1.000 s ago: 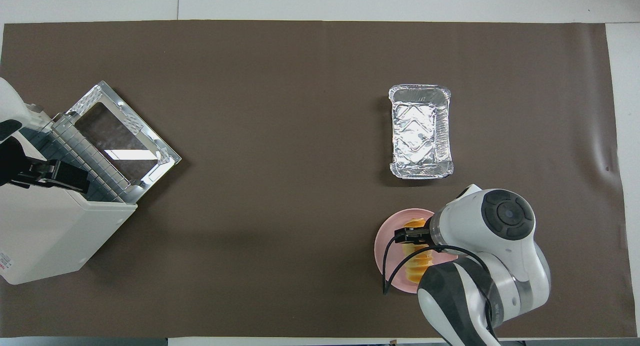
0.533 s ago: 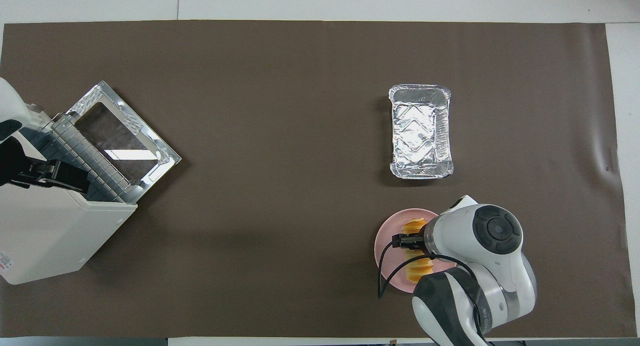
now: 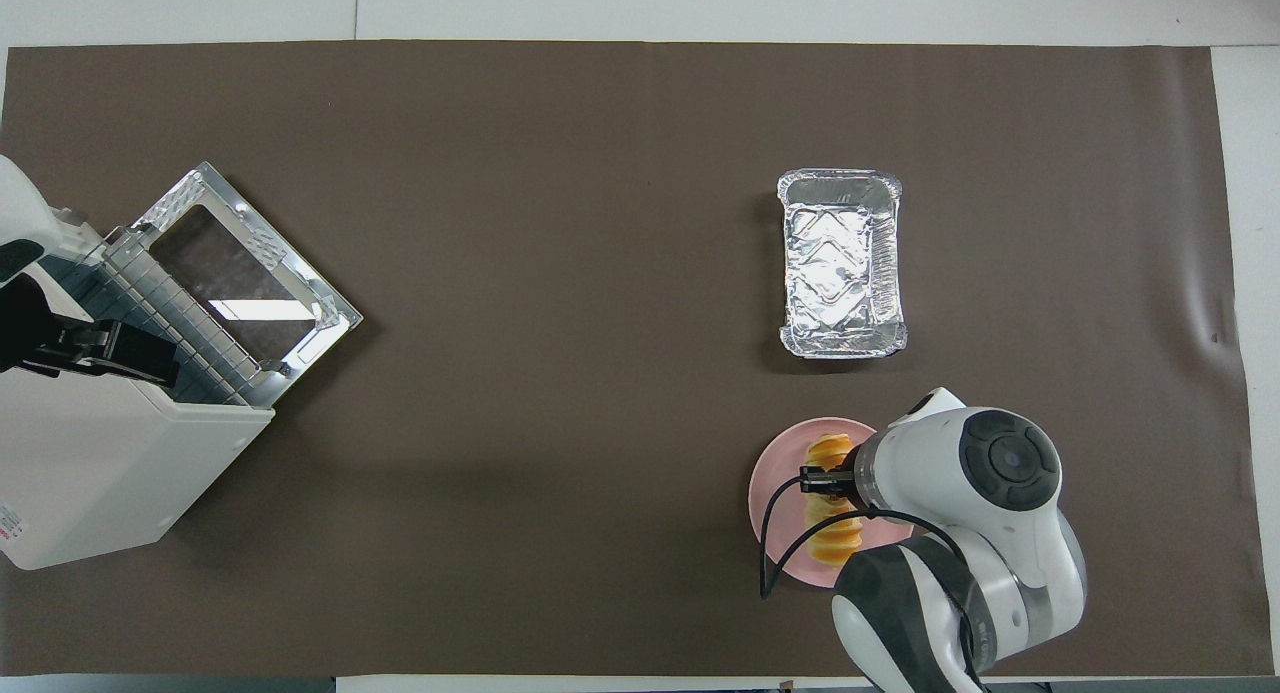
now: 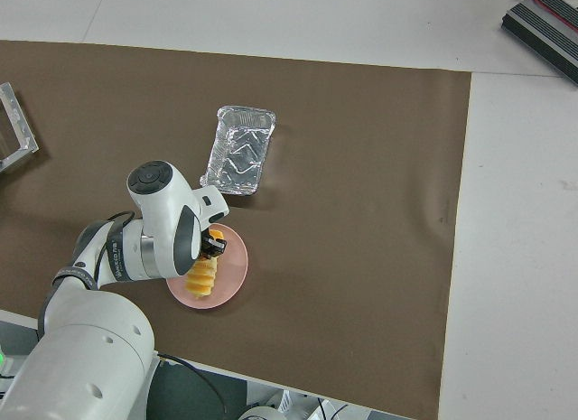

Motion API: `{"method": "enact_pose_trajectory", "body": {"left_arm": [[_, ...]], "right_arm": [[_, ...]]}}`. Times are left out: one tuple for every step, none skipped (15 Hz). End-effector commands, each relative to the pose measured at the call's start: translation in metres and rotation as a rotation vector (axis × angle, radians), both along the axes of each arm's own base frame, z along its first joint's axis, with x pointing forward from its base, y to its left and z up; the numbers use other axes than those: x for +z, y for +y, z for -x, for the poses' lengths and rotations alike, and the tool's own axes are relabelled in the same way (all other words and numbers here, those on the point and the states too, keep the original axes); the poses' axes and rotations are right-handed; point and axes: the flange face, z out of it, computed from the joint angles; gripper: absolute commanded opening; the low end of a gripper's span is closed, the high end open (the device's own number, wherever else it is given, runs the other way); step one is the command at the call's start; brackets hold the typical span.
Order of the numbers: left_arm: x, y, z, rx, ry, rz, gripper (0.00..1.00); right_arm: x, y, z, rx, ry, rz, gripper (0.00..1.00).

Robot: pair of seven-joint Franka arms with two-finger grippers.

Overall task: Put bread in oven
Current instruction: 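Lift the bread roll with the right gripper over the foil tray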

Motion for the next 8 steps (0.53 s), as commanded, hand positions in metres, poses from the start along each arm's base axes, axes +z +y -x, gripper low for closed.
{"method": "enact_pose_trajectory", "body": {"left_arm": [[0.006,0.002,0.006,0.009,0.003,0.005,1.0],[0.006,0.002,0.006,0.009,0.003,0.005,1.0],[0.006,0.002,0.006,0.009,0.003,0.005,1.0],[0.006,0.002,0.006,0.009,0.003,0.005,1.0],[0.006,0.002,0.006,0.009,0.003,0.005,1.0],[0.006,0.002,0.006,0.009,0.003,0.005,1.0],[0.006,0.002,0.006,0.009,0.003,0.005,1.0],[0.006,0.002,0.006,0.009,0.003,0.005,1.0]], "right_arm": [[0.06,-0.007,-0.02,-0.03,0.013,-0.034,0.0],[0.079,-0.012,-0.035,-0.041,0.003,-0.043,0.0],[0.091,-0.019,-0.051,-0.043,0.0,-0.049,0.0],[0.103,-0.026,-0.069,-0.034,-0.015,-0.058,0.0],[0.114,-0.033,-0.086,-0.031,-0.035,-0.066,0.0],[0.125,-0.037,-0.104,-0.028,-0.052,-0.071,0.0],[0.134,-0.038,-0.121,-0.028,-0.059,-0.074,0.0],[0.143,-0.039,-0.141,-0.03,-0.08,-0.076,0.0]]}}
